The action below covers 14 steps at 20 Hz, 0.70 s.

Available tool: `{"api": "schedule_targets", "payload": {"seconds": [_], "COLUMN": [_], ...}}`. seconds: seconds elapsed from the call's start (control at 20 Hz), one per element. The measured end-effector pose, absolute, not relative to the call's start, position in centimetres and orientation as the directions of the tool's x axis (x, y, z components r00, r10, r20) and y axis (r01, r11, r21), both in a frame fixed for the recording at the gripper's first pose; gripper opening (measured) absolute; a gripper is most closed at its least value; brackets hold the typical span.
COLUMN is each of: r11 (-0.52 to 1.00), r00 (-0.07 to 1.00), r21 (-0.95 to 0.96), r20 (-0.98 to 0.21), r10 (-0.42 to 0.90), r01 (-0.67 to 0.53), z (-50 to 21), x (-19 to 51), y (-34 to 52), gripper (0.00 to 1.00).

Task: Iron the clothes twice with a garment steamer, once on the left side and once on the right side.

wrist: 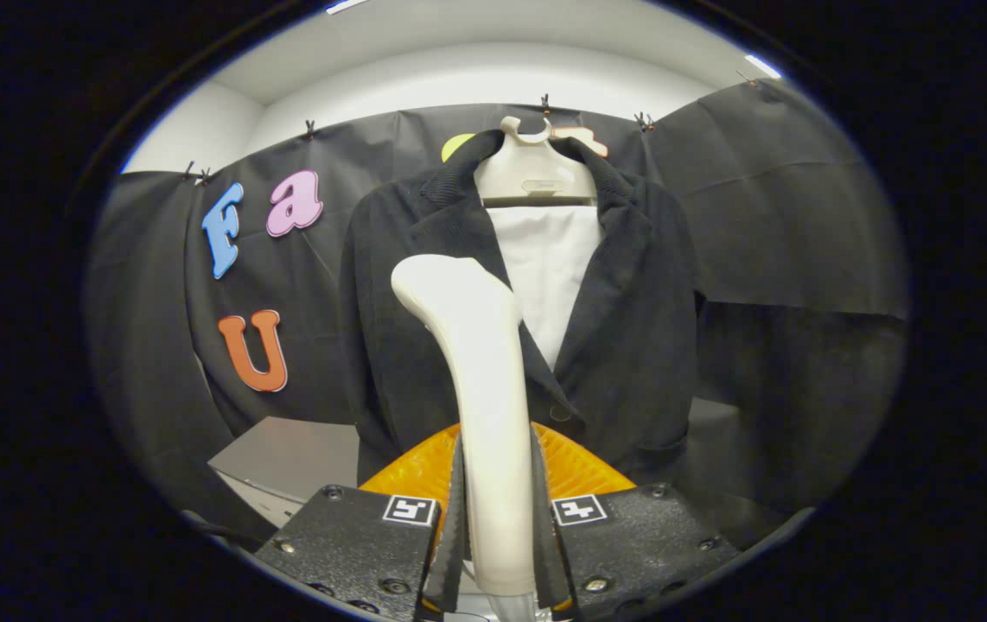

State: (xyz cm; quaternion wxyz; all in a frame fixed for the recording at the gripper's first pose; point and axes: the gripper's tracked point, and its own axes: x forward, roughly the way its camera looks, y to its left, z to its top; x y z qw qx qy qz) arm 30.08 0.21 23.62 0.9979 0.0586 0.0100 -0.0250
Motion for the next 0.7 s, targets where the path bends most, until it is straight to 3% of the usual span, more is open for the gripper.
{"api": "schedule_targets", "payload": {"seconds": [0.7], "r11": [0.992], "r00": [0.992], "r21": [0.086], "r20": [-0.102], "r10": [-0.078], "r01": [0.087], "z": [18.0], "x": [29.4], "y": [-1.0], "gripper": [0.36]}}
